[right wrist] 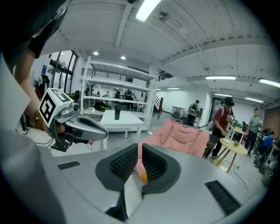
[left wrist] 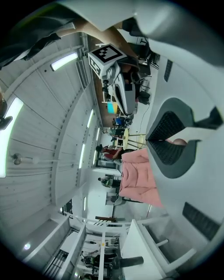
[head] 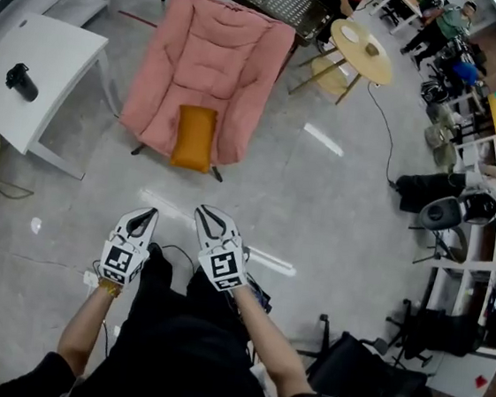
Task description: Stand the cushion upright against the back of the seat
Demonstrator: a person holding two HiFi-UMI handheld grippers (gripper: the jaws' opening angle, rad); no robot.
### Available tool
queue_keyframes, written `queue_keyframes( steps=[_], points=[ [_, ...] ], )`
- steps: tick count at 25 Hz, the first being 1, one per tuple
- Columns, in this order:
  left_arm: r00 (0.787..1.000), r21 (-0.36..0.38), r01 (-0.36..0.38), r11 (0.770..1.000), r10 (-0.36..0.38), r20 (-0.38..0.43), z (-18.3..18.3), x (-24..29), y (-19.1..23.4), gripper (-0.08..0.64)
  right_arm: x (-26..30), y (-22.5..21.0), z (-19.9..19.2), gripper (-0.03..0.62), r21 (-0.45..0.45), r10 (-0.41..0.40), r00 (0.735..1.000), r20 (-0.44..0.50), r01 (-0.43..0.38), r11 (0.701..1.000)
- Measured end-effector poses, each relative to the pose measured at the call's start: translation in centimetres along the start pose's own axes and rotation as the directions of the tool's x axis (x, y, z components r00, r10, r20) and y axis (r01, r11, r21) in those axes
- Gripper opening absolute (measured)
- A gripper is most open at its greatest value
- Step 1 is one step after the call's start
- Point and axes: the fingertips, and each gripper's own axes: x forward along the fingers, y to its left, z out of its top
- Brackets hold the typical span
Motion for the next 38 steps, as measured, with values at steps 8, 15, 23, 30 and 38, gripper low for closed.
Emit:
queue_keyframes(
  steps=[8,15,23,30,38],
  points=[
    [0.999,0.003,-0.031,1.0,0.031,-0.009,2.0,5.0,5.6,0.012,5.4,-3.6,0.1,0.018,-0.017,-0.002,1.0,-0.01,0.002,1.0],
    [0.991,-0.048,-0.114,0.992,0.11,-0.082,2.0,11.8,6.1,0.012,10.6,-9.4,-2.3,0.018,-0.022,0.071,0.997,0.002,-0.071,0.997],
    [0.976,-0.122,-0.18,0.976,0.162,-0.148,-0.8,17.3,9.4,0.012,17.7,-13.2,-6.9,0.023,-0.005,0.119,0.988,-0.099,-0.12,0.993],
    [0.957,-0.203,-0.121,0.972,0.06,-0.284,-5.6,20.3,13.4,0.014,21.9,-12.7,-11.1,0.186,0.12,0.145,0.957,-0.252,-0.118,0.986],
    [0.914,-0.075,0.027,0.997,-0.055,-0.403,-13.1,26.1,16.2,0.015,26.4,-12.1,-21.2,0.259,0.206,0.159,0.905,-0.394,-0.082,0.975]
  ],
)
